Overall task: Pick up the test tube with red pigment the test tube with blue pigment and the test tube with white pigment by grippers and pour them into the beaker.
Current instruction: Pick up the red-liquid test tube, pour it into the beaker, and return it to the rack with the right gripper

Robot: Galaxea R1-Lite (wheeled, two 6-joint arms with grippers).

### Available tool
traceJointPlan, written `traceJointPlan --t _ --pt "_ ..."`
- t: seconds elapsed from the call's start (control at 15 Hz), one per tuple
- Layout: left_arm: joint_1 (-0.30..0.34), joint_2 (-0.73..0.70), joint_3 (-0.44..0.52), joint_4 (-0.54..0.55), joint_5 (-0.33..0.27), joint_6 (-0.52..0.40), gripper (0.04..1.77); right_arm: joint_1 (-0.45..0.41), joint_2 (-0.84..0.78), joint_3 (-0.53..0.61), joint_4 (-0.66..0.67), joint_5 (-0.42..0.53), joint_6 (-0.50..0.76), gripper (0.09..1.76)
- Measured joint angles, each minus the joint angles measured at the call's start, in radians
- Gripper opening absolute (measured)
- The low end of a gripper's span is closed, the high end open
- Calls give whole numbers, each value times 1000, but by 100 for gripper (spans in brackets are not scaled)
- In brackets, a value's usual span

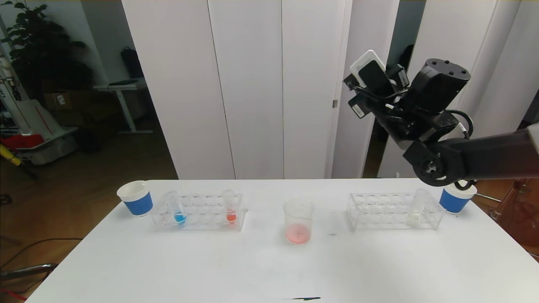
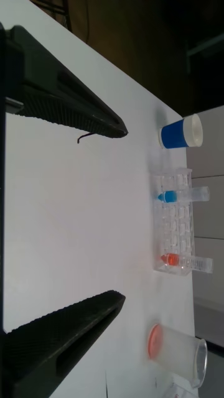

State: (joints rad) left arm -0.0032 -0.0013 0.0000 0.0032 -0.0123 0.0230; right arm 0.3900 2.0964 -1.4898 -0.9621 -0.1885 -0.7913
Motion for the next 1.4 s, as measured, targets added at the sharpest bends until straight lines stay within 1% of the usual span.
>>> traceJointPlan --t 0.13,0.27,0.4,0.53,0.87,1.0,1.13,1.4 --pt "0 0 0 0 0 0 175 21 -28 50 -2 -88 165 58" --pt "0 0 0 0 0 0 175 44 -59 116 0 -152 317 58" --pt "0 0 0 0 0 0 175 70 -81 179 2 -219 455 58" --pt "0 0 0 0 0 0 175 94 -94 221 6 -286 565 58" --pt "0 0 0 0 0 0 175 126 -105 341 5 -335 786 58" --pt "0 0 0 0 0 0 175 133 -105 381 6 -339 840 58" --pt "0 0 0 0 0 0 175 134 -105 401 6 -339 868 58" --pt "0 0 0 0 0 0 175 138 -109 408 6 -338 877 58"
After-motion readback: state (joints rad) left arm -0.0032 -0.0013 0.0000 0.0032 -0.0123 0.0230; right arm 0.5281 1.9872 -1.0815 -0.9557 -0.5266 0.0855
